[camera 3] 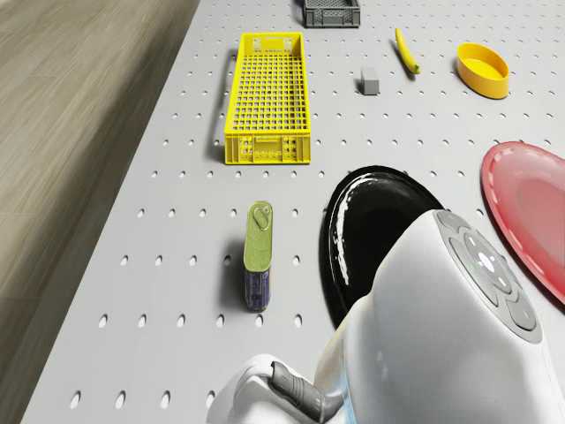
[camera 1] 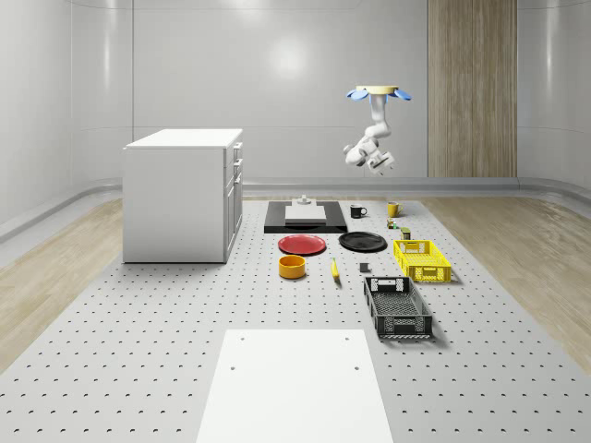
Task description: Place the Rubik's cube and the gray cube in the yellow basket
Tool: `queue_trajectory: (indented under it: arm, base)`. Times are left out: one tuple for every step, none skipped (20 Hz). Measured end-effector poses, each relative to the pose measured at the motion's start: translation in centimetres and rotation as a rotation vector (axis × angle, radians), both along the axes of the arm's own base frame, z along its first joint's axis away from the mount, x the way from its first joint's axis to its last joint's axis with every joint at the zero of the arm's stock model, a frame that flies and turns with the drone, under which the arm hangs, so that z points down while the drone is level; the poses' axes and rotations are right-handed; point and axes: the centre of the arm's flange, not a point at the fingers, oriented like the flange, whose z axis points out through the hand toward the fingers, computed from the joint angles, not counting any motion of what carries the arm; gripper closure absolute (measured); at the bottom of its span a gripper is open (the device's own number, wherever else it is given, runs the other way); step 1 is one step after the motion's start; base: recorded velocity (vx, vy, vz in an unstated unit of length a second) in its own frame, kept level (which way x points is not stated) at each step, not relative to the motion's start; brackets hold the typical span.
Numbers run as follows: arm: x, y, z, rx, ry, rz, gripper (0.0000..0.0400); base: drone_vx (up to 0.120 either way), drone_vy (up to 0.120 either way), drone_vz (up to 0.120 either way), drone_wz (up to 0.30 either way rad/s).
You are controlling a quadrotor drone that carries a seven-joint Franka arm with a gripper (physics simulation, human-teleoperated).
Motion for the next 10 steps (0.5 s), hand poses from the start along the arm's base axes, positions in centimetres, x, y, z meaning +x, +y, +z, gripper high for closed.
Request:
queue_trajectory:
  arm:
    - [0.0, -0.7, -0.3, -0.076, 0.001, -0.002, 0.0000]
    - [0.0, -1.3, -0.6, -0.141, 0.002, -0.004, 0.0000]
    - [0.0, -1.8, -0.7, -0.195, 0.003, -0.006, 0.0000]
    - [0.0, -2.2, -0.9, -0.241, 0.004, -0.007, 0.0000]
    - [0.0, -2.6, -1.0, -0.279, 0.005, -0.008, 0.0000]
    - [0.0, -2.9, -1.0, -0.311, 0.005, -0.009, 0.0000]
    - [0.0, -3.1, -1.1, -0.338, 0.006, -0.010, 0.0000]
    - [0.0, -3.4, -1.1, -0.360, 0.007, -0.010, 0.0000]
    - [0.0, -3.6, -1.1, -0.379, 0.007, -0.011, 0.0000]
    - [0.0, -3.7, -1.2, -0.395, 0.008, -0.011, 0.0000]
  base:
    - [0.120, 0.000, -0.120, 0.000]
    - [0.120, 0.000, -0.120, 0.000]
    - [0.120, 0.000, -0.120, 0.000]
    - [0.120, 0.000, -0.120, 0.000]
    - [0.120, 0.000, -0.120, 0.000]
    - [0.120, 0.000, -0.120, 0.000]
    - [0.120, 0.000, -0.120, 0.000]
    - [0.120, 0.000, -0.120, 0.000]
    - [0.120, 0.000, -0.120, 0.000]
    - [0.120, 0.000, -0.120, 0.000]
